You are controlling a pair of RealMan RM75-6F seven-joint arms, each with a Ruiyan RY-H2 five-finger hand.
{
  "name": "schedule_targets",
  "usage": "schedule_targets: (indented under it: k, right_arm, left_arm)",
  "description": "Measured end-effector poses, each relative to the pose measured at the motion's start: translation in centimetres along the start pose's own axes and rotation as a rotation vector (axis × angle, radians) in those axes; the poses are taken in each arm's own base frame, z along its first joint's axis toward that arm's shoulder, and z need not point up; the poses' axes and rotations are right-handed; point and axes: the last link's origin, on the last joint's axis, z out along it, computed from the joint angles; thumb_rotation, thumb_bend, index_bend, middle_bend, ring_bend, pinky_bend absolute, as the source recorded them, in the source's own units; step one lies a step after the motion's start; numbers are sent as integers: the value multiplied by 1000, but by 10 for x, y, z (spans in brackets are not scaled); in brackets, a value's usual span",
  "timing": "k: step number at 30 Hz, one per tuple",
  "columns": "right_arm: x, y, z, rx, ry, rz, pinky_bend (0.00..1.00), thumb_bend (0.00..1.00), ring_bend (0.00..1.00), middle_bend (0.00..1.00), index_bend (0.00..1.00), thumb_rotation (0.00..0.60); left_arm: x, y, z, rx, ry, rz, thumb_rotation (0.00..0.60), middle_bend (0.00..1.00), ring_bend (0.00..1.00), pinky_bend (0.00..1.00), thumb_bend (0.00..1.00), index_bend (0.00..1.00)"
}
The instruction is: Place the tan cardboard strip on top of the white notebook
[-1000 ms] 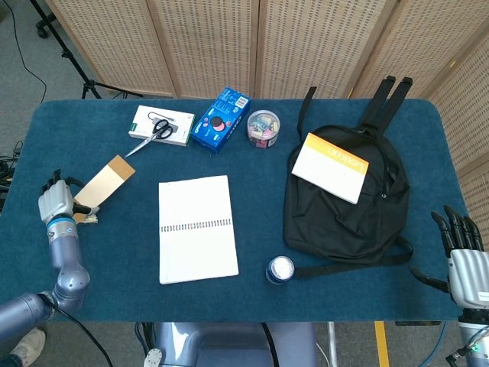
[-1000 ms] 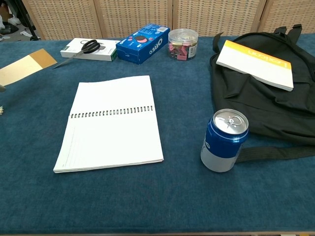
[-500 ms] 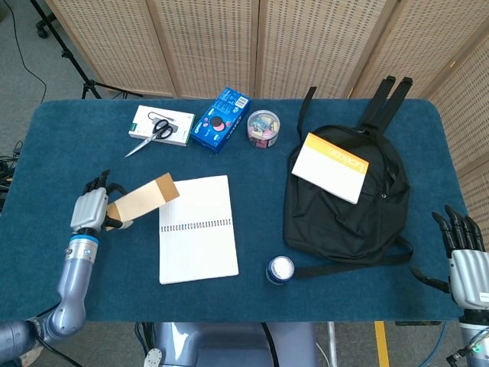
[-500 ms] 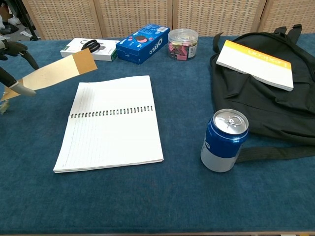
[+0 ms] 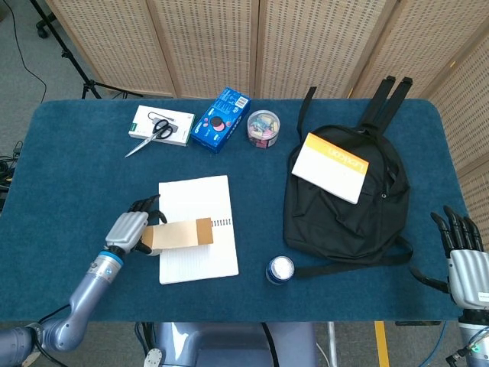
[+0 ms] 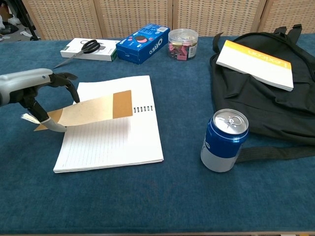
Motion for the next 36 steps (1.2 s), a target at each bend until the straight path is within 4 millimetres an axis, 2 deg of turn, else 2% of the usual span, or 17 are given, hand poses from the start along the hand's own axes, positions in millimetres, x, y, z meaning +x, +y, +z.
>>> schedule_targets:
  k: [4, 24, 36]
  right_arm:
    - [0, 1, 0, -3, 1, 0, 0, 156, 0, 0, 70, 600]
    - [1, 1, 1, -5, -7, 12, 0, 156, 0, 0, 69, 600]
    - [1, 1, 1, -4, -8, 13, 0, 156, 0, 0, 70, 600]
  left_arm:
    - [-8, 12, 5, -17, -14, -4, 600, 0, 0, 0, 43, 528]
    - [-25, 48, 19, 73, -16, 28, 600, 0, 0, 0, 40, 528]
    - [-26, 52, 22, 90, -16, 66, 600, 0, 0, 0, 27, 527]
